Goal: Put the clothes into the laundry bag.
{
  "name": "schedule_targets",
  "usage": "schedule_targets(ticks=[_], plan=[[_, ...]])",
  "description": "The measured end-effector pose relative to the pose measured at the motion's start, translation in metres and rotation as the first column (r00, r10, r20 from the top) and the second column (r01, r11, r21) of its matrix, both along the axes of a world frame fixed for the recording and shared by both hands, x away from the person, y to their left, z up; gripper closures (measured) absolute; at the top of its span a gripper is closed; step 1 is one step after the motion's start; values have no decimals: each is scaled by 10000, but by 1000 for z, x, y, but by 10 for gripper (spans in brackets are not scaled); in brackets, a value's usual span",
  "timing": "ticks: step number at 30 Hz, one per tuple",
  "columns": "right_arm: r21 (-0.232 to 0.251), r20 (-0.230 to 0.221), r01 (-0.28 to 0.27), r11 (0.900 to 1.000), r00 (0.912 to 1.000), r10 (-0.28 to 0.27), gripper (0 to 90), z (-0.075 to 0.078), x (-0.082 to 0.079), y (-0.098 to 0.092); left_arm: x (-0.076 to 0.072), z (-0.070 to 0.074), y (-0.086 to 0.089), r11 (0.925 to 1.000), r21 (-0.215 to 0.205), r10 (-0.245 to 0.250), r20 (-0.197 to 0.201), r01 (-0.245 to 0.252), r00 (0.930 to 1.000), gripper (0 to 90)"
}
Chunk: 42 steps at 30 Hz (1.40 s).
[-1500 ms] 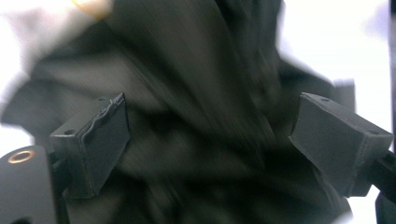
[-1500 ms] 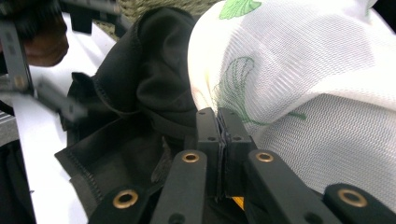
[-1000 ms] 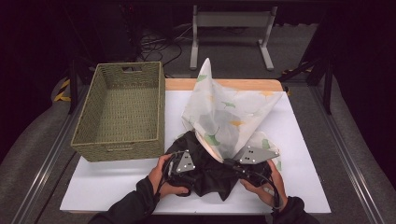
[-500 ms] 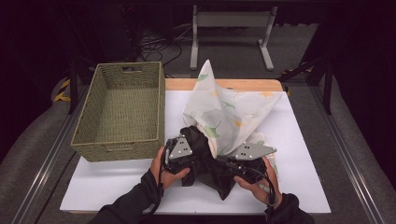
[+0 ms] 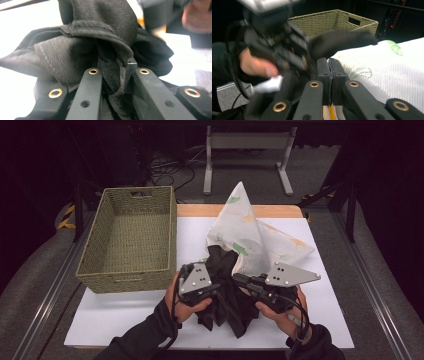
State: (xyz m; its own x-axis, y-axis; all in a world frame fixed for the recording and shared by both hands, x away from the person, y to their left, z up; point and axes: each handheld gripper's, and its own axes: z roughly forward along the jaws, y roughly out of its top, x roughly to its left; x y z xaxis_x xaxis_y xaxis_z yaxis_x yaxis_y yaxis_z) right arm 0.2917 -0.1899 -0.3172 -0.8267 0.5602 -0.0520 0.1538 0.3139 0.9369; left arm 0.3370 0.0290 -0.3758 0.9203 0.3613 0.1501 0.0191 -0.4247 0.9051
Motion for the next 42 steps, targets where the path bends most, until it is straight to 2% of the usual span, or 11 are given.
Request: schedule_targets(ticks=[6, 13, 15, 17, 20, 24, 29, 33, 35, 39, 42], plan=[[-245, -218, -149, 9996, 9997, 144, 887, -14, -3, -2, 36, -35, -22, 9986, -184, 473, -975, -493, 9941, 816], [-1194, -1288, 500, 9916, 9895, -654, 886, -66, 10, -21, 64, -55, -25, 9889, -672, 1196, -1660, -1322, 9788, 810], [-1726, -942, 862, 9812, 9902, -1036, 886, -71, 12, -24, 63, -55, -23, 9905, -677, 1076, -1639, -1200, 9806, 794], [-1597, -1121, 952, 9826, 9871, -1139, 885, -75, 14, -29, 58, -53, -19, 9949, -602, 701, -1609, -807, 9845, 748], [-1894, -1037, 1078, 9760, 9862, -1291, 885, -79, 15, -31, 46, -49, -7, 9994, -316, 76, -1525, -126, 9883, 531], [-1960, -1071, 1178, 9735, 9842, -1407, 885, -82, 16, -35, 28, -43, 14, 9999, 125, -3, -1716, 24, 9852, 251], [-1895, -1107, 1184, 9747, 9838, -1410, 884, -83, 15, -35, 14, -45, 36, 9979, 632, 236, -1878, -119, 9819, 125], [-1838, -1127, 922, 9786, 9870, -1142, 879, -82, 14, -31, 4, -68, 35, 9852, 1653, -56, -2300, 447, 9732, 107], [-1947, -1133, 795, 9776, 9882, -1029, 875, -84, 14, -29, 6, -77, 25, 9782, 2028, 8, -2193, 448, 9757, 106], [-2131, -1179, 611, 9751, 9892, -877, 856, -89, 14, -24, 17, -89, 6, 9701, 2411, 326, -2452, 283, 9689, 101], [-2306, -1086, 603, 9712, 9902, -873, 848, -92, 14, -23, 20, -88, 3, 9694, 2445, 666, -1840, -200, 9807, 176]])
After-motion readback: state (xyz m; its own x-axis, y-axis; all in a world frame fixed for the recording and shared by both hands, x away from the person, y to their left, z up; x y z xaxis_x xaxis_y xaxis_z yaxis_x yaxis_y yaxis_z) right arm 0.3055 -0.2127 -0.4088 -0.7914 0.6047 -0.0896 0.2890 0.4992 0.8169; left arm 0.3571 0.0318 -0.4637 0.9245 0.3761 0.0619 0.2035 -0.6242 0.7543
